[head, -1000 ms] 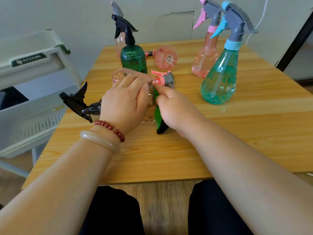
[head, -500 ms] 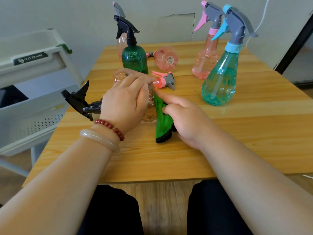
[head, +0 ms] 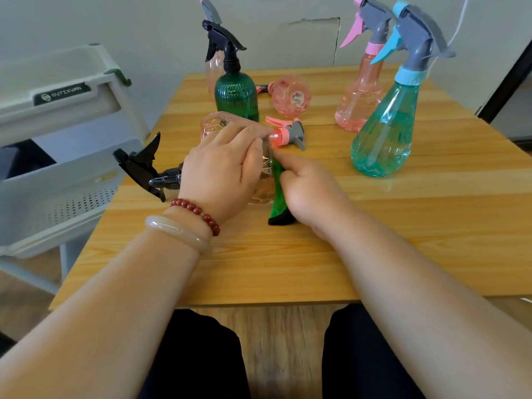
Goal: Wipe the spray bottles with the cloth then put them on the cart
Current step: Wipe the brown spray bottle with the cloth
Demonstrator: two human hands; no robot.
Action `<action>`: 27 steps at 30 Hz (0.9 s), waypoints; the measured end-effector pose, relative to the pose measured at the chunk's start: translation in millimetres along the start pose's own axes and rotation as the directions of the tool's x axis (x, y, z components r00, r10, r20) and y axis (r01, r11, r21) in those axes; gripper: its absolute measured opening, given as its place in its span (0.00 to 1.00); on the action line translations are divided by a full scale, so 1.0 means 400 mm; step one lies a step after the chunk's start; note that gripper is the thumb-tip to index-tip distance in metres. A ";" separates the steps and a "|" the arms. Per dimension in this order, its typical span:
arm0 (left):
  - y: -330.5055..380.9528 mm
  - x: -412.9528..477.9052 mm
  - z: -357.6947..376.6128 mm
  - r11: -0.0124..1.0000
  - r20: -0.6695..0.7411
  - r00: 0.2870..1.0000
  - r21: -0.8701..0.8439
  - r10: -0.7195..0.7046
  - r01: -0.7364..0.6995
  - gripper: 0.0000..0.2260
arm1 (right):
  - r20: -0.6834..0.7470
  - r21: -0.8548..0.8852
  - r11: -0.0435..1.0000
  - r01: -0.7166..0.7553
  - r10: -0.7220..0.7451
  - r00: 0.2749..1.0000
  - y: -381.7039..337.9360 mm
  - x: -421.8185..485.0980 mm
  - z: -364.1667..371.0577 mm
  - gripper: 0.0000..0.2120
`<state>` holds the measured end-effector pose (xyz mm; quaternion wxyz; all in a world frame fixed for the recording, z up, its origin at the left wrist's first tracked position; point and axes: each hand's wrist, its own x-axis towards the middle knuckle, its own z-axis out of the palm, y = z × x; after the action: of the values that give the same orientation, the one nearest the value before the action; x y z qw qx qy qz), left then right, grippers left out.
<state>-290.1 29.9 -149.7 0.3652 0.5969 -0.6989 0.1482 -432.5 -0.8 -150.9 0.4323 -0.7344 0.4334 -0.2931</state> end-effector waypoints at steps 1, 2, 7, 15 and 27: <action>-0.001 0.000 -0.001 1.000 0.001 1.000 0.000 0.004 -0.004 0.17 | 0.016 -0.068 0.998 0.006 -0.005 1.000 -0.002 0.001 -0.004 0.24; -0.003 -0.001 -0.002 1.000 0.001 1.000 0.004 0.013 -0.013 0.18 | 0.009 -0.101 0.995 0.009 -0.009 1.000 -0.006 0.003 -0.011 0.24; 0.002 -0.005 -0.012 1.000 0.063 0.998 -0.009 0.006 -0.006 0.21 | -0.208 0.008 0.979 0.206 -0.200 0.958 -0.018 -0.019 -0.039 0.23; -0.028 -0.007 -0.071 0.851 0.145 0.965 -0.455 -0.219 0.261 0.21 | 0.055 -0.113 0.912 0.394 -0.390 0.919 -0.033 -0.001 0.001 0.32; -0.044 -0.068 -0.090 0.975 0.016 0.989 -0.169 -0.147 0.148 0.18 | 0.131 -0.475 0.785 0.397 -0.382 0.915 -0.064 0.036 0.014 0.46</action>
<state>-261.1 68.5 -147.4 0.4235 0.6140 -0.6634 0.0597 -411.6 -5.0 -129.9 0.1672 -0.8973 0.3266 -0.2454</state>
